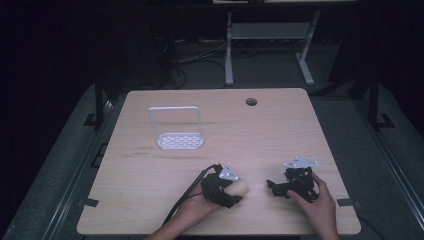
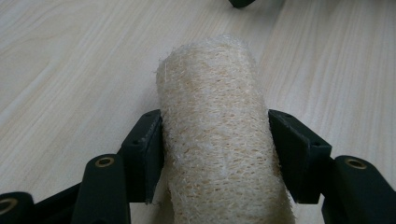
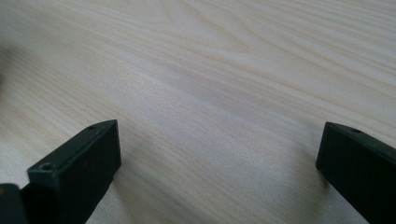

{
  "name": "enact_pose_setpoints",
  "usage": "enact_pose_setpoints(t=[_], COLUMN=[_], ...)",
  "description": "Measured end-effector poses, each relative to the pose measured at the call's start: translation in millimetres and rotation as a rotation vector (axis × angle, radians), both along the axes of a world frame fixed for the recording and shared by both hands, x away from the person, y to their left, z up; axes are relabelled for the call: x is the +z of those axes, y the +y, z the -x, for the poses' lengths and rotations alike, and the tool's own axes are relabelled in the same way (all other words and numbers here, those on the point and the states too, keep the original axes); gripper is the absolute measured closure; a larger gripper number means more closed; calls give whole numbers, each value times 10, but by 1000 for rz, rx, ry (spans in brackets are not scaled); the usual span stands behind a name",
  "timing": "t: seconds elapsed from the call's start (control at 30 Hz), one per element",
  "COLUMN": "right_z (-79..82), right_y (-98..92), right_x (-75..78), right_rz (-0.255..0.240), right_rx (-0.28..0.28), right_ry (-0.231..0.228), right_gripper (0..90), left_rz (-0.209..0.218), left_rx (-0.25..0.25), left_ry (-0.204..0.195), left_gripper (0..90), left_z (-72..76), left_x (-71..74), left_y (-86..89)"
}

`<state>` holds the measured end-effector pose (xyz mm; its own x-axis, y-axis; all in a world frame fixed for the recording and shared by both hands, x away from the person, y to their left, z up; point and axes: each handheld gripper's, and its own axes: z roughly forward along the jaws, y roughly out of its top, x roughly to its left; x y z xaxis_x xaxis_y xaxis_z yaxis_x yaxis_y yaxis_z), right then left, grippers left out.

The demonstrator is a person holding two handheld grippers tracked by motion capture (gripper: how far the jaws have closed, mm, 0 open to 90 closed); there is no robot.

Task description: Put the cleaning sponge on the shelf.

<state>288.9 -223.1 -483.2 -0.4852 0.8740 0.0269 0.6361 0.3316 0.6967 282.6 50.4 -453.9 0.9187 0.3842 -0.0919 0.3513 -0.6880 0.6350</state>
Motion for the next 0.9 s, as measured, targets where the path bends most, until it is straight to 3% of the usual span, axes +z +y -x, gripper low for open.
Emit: enact_pose_setpoints(t=[0.37,0.9], right_z=[0,0], right_y=[0,0], right_x=[0,0], right_rz=[0,0], right_rx=[1,0], right_ry=[-1,0], right_gripper=[0,0], left_rz=[21,42], left_rx=[-41,-34], left_ry=[-9,-17], left_gripper=[387,387], left_z=[-14,-55], left_x=[70,133], left_y=[85,208])
